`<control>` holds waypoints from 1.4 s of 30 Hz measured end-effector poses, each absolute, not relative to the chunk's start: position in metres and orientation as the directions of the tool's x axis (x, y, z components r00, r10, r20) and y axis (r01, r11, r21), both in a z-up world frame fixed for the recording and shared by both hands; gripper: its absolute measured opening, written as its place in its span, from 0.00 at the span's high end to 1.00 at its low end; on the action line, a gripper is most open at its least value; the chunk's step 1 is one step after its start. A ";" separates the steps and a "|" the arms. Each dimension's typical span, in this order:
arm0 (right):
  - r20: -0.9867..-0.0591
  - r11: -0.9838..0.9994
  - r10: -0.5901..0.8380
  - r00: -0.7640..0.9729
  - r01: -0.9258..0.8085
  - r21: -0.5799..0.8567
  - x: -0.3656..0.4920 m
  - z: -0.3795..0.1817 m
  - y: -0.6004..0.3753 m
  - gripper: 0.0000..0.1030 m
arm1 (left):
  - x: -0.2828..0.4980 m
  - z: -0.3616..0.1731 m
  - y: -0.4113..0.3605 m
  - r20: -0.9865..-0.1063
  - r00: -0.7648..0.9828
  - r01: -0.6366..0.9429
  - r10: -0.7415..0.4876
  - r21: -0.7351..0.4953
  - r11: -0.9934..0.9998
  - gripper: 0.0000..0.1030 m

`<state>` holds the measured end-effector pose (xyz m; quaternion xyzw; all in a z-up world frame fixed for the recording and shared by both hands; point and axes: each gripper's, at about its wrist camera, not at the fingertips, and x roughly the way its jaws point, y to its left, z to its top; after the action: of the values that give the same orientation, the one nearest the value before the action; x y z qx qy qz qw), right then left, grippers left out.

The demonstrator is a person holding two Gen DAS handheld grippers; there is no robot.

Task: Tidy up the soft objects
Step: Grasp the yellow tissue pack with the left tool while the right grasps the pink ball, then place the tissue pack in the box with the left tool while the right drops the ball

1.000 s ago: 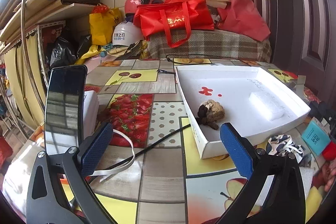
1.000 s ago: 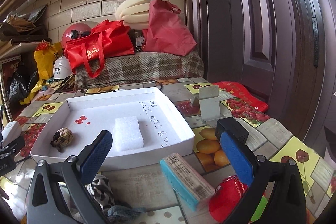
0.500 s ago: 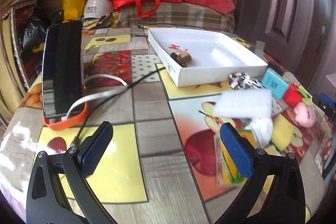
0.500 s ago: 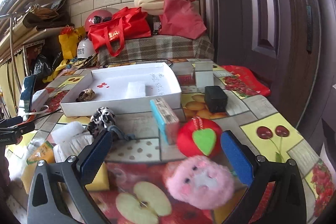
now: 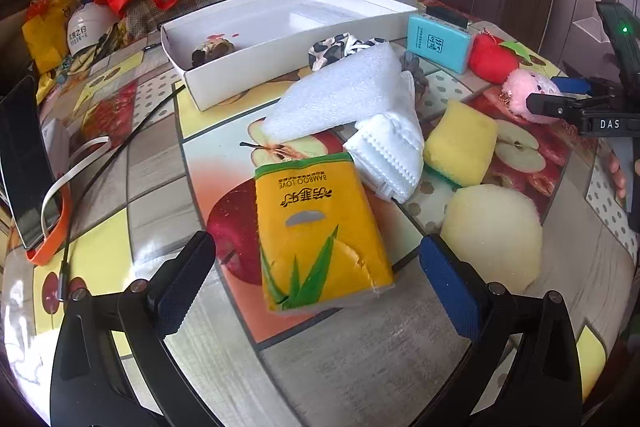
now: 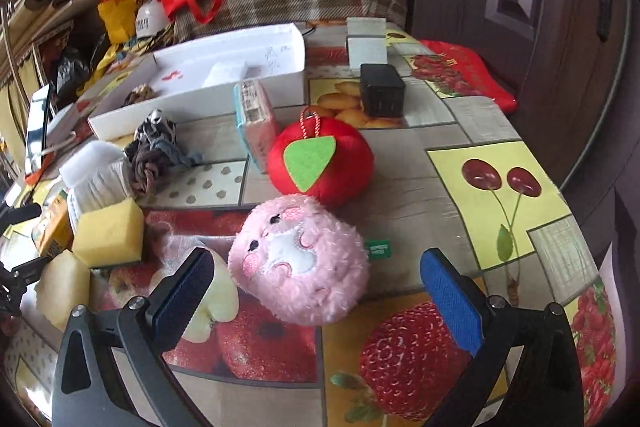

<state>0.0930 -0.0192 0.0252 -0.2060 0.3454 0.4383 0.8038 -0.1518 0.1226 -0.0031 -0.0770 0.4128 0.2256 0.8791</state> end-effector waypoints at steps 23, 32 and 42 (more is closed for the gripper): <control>-0.418 0.558 0.757 0.502 -0.829 0.014 0.081 0.061 -0.029 0.40 | -0.193 0.049 0.149 -0.332 0.658 -0.684 0.675 0.110 0.721 0.52; -0.386 0.539 0.765 0.515 -0.841 -0.052 0.077 0.061 0.034 0.40 | -0.152 0.051 0.204 -0.308 0.611 -0.749 0.729 0.071 0.658 0.52; -0.369 0.574 0.762 0.532 -0.819 0.005 0.094 0.063 0.105 0.40 | -0.117 0.051 0.248 -0.329 0.557 -0.806 0.763 0.008 0.592 0.52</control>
<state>0.0943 0.1047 0.0626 -0.0844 0.1678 0.4539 0.8710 -0.1167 0.2476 0.0509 -0.0717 0.1505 0.4461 0.8793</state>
